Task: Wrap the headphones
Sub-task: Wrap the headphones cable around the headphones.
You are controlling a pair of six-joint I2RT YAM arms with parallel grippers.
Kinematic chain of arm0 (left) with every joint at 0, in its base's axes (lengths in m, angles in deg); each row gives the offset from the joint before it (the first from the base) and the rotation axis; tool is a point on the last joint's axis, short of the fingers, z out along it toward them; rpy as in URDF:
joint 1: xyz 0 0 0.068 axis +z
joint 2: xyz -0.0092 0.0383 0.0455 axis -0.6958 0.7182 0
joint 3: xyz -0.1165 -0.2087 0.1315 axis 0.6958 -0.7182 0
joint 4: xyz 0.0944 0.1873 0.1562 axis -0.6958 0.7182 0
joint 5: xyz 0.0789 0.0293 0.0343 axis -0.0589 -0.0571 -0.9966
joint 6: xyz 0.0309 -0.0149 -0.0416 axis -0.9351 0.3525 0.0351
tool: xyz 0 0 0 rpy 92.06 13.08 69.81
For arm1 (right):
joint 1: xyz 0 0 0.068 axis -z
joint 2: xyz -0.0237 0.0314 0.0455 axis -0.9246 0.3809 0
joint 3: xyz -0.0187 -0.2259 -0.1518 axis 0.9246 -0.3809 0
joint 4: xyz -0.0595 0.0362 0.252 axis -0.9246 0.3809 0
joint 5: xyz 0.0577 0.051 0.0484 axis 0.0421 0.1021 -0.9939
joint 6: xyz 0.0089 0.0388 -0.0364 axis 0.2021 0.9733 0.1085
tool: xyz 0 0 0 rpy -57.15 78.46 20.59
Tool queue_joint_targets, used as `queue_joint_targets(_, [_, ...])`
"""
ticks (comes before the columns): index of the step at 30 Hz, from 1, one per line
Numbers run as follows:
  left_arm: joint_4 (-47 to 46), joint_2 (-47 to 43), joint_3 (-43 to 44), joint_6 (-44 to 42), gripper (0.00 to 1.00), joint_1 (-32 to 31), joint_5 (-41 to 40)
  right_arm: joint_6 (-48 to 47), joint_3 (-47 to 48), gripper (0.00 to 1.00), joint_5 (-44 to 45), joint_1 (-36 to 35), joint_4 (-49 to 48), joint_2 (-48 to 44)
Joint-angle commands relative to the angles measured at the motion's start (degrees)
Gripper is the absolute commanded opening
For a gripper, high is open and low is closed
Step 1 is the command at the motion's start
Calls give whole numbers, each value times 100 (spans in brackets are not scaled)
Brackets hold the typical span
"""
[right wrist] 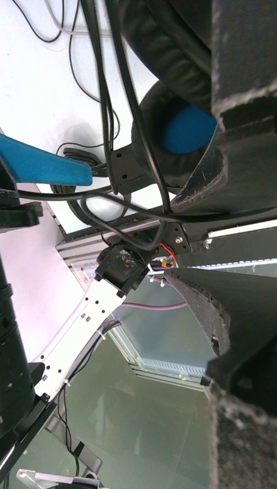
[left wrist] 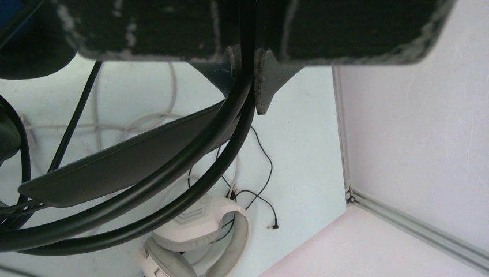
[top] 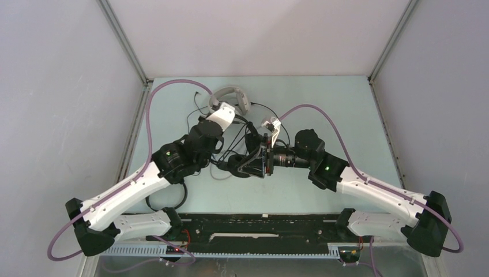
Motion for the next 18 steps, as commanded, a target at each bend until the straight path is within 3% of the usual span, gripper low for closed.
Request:
queue_joint_targets(1, [-608, -297, 672, 1211, 0, 0, -610, -128, 281, 42, 233, -170, -248, -4])
queue_joint_targets(12, [-379, -248, 1023, 2361, 0, 148, -920, -423, 281, 41, 778, -591, -186, -130])
queue_joint_targets(15, [-290, -324, 1051, 2840, 0, 335, -765, -451, 281, 34, 921, -765, -265, -110])
queue_joint_targets(18, [-290, -413, 1037, 3335, 0, 564, -505, -530, 281, 20, 1107, -986, -412, -79])
